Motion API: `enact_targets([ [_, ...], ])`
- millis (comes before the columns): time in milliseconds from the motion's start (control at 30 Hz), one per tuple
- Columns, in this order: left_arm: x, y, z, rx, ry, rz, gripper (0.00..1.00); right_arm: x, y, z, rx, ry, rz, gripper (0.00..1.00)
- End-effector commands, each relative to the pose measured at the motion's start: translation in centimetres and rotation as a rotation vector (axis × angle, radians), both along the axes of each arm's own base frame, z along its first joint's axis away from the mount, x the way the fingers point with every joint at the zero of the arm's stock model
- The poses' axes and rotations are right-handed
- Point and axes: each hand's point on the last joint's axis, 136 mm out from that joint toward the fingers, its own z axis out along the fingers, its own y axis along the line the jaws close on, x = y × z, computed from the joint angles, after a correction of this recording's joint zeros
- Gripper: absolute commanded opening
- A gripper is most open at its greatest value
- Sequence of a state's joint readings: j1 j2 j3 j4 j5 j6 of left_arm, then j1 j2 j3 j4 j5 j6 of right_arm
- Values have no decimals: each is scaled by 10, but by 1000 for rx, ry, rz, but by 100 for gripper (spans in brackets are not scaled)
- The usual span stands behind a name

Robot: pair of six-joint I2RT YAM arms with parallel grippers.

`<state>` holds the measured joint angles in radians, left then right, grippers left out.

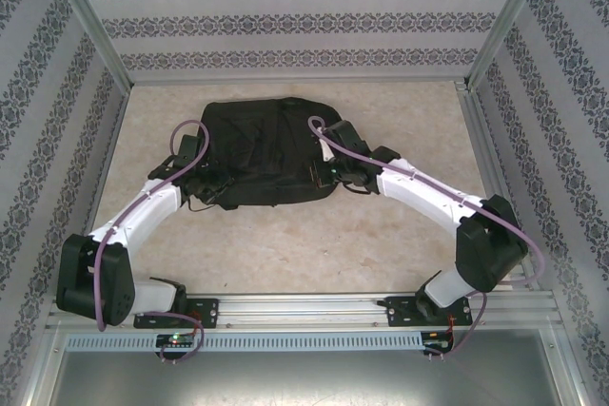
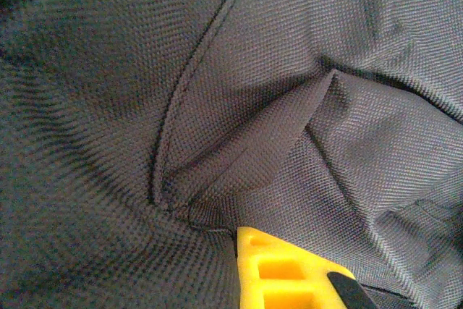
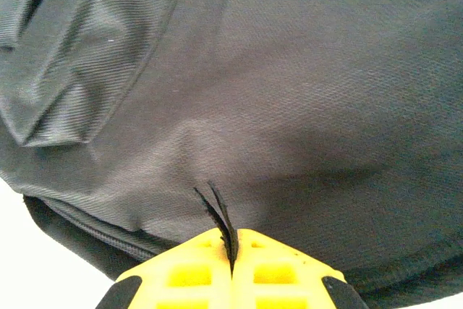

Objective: Pack the student bag

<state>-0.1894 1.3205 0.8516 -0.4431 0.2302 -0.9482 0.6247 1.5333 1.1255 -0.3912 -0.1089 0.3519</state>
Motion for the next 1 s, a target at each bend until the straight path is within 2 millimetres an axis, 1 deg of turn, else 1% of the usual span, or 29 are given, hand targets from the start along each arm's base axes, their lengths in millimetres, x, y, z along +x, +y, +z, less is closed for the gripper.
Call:
enact_targets([
  [0,-6,16,-6,109,38,-13,0,33,-24,27,20,-175,-61,0],
  [100,-5,18,-7,132,50,-17,0,42,-42,30,1,-204,-92,0],
  [200,-6,22,-10,157,63,-15,0,51,-61,37,4,-243,-137,0],
  [267,-6,24,-11,169,70,-16,0,56,-70,42,4,-269,-154,0],
  [333,-4,25,-11,186,70,-24,0,58,-74,45,9,-284,-154,0],
  [367,-3,26,-10,196,72,-28,0,57,-72,46,19,-282,-143,0],
  [467,7,26,-4,216,67,-46,0,46,-59,47,70,-250,-88,0],
  [533,17,26,2,235,62,-60,0,33,-48,47,97,-231,-56,0],
  [633,40,24,11,266,60,-88,0,11,-29,46,125,-223,-26,0],
  [733,68,15,19,270,41,-135,0,-8,-10,41,138,-200,-31,0],
  [767,78,13,23,274,33,-150,5,-13,-2,40,150,-194,-40,0],
  [800,89,11,26,282,29,-161,14,-17,4,39,166,-184,-57,0],
  [867,104,10,31,292,36,-174,28,-22,20,37,218,-161,-93,0],
  [933,110,8,42,282,31,-174,38,-24,34,35,274,-136,-129,0],
  [967,108,7,50,267,19,-165,44,-23,39,35,296,-123,-151,0],
])
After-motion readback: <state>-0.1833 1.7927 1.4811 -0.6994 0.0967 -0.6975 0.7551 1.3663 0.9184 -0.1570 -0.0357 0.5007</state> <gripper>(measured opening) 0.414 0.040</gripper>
